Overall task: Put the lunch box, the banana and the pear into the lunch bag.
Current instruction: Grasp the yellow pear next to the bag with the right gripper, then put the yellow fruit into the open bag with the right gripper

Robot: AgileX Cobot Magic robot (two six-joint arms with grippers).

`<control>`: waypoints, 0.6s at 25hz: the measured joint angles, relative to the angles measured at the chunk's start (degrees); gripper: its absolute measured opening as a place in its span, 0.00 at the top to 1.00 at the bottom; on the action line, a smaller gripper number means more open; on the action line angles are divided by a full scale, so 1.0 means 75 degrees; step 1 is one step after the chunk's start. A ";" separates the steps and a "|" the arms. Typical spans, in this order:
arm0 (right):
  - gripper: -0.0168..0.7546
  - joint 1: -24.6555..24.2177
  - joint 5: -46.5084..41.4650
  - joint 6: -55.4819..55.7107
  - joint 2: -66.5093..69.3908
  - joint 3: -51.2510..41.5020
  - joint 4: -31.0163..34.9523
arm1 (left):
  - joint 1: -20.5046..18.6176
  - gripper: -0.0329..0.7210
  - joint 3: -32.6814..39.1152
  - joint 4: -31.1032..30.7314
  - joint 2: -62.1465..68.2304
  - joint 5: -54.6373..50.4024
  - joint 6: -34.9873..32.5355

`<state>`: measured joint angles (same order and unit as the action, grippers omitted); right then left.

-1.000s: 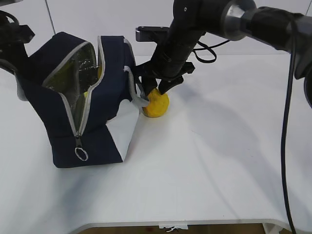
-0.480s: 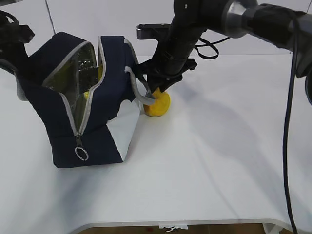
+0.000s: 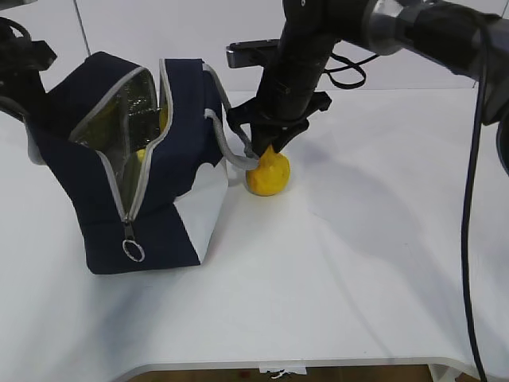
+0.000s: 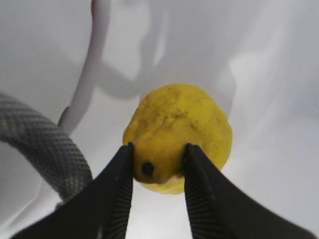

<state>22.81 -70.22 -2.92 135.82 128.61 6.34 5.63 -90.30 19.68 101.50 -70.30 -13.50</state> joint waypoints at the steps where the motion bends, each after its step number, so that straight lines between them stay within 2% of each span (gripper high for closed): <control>1: 0.65 0.0000 -0.0011 0.0000 -0.0028 0.0000 -0.0054 | 0.0000 0.95 0.0000 0.0000 0.0000 0.0000 0.0000; 15: 0.65 0.0000 -0.0093 0.0000 -0.0217 0.0000 -0.0256 | 0.0000 0.95 0.0000 0.0000 0.0000 0.0000 0.0000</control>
<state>22.81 -70.91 -2.92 134.19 128.61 4.42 5.63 -90.30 19.68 101.50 -70.30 -13.50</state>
